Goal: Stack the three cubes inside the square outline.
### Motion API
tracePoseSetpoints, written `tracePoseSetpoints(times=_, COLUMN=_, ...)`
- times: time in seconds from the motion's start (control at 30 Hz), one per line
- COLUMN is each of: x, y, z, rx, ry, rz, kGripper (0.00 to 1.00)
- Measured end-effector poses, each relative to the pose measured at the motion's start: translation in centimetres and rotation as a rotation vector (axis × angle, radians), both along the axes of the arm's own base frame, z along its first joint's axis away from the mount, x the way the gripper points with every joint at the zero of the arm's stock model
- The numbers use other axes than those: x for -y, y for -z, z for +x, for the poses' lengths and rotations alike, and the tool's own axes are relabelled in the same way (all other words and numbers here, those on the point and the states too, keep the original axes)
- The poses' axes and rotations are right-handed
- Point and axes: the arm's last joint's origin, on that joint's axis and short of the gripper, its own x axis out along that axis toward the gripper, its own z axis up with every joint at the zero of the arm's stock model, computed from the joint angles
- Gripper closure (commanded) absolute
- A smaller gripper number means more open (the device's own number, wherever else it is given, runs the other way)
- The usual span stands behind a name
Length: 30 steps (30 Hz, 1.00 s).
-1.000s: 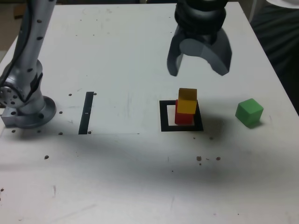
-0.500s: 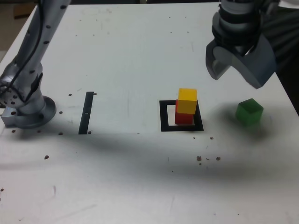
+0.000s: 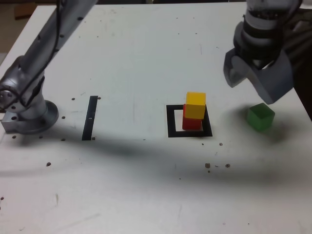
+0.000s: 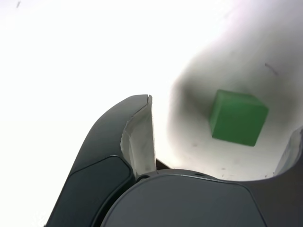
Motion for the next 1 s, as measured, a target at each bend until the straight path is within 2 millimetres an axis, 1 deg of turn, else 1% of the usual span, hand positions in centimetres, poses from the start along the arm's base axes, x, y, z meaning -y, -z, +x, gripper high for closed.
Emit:
tracePoseSetpoints(times=0.13, x=0.2, y=1.4, z=1.0, rx=-0.022, ry=0.011, rz=-0.009, kGripper=0.04)
tracePoseSetpoints(times=0.27, x=0.4, y=2.3, z=1.6, rx=-0.036, ry=0.016, rz=-0.016, kGripper=0.05)
tracePoseSetpoints(times=0.47, x=2.3, y=3.4, z=2.2, rx=-0.053, ry=0.051, rz=-0.014, kGripper=0.1)
tracePoseSetpoints(times=0.57, x=2.6, y=4.0, z=2.4, rx=-0.065, ry=0.054, rz=-0.012, kGripper=0.15)
tracePoseSetpoints(times=0.63, x=2.7, y=4.4, z=2.6, rx=-0.074, ry=0.048, rz=-0.01, kGripper=0.22)
tracePoseSetpoints(times=0.8, x=2.8, y=4.7, z=2.7, rx=-0.08, ry=0.04, rz=-0.005, kGripper=0.55)
tracePoseSetpoints(times=0.87, x=2.9, y=4.6, z=2.8, rx=-0.074, ry=0.041, rz=-0.012, kGripper=0.65)
tracePoseSetpoints(times=1.0, x=3.0, y=4.6, z=2.8, rx=-0.071, ry=0.048, rz=-0.025, kGripper=0.67)
